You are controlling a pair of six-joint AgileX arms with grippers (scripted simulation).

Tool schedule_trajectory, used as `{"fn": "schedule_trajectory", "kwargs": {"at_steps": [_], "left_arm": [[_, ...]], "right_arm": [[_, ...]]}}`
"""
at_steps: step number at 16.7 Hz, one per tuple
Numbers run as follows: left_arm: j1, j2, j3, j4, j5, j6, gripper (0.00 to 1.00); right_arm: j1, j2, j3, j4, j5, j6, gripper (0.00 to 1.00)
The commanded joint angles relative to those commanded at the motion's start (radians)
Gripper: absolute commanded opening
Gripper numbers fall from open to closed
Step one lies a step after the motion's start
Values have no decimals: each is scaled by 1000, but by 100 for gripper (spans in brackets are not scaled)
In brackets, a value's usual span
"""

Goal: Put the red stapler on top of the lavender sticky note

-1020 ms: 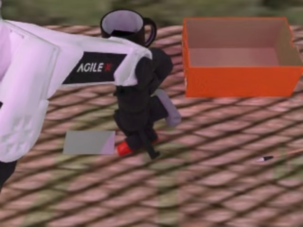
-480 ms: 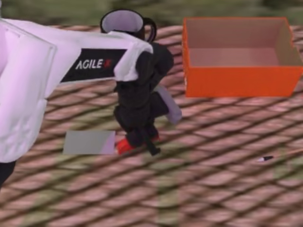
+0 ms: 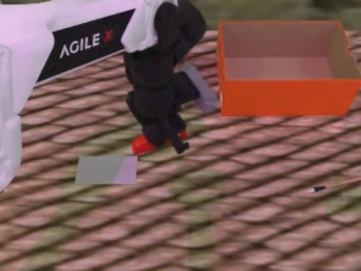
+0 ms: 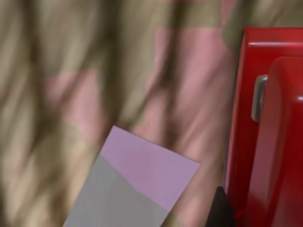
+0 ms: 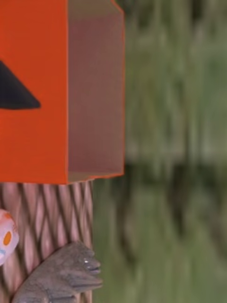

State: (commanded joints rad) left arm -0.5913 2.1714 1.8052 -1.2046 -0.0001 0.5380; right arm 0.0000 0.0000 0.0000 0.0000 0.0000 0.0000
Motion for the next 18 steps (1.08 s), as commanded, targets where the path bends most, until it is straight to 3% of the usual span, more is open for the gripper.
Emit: {"fn": "schedule_trajectory", "kwargs": {"at_steps": [5, 8, 18], "left_arm": [[-5, 0, 2, -2, 0, 4, 0], [19, -15, -9, -6, 0, 71, 0], [223, -145, -120, -31, 0, 613, 0]], "right_arm": [[0, 0, 0, 0, 0, 0, 100], [0, 0, 0, 0, 0, 0, 100], [0, 0, 0, 0, 0, 0, 100]]}}
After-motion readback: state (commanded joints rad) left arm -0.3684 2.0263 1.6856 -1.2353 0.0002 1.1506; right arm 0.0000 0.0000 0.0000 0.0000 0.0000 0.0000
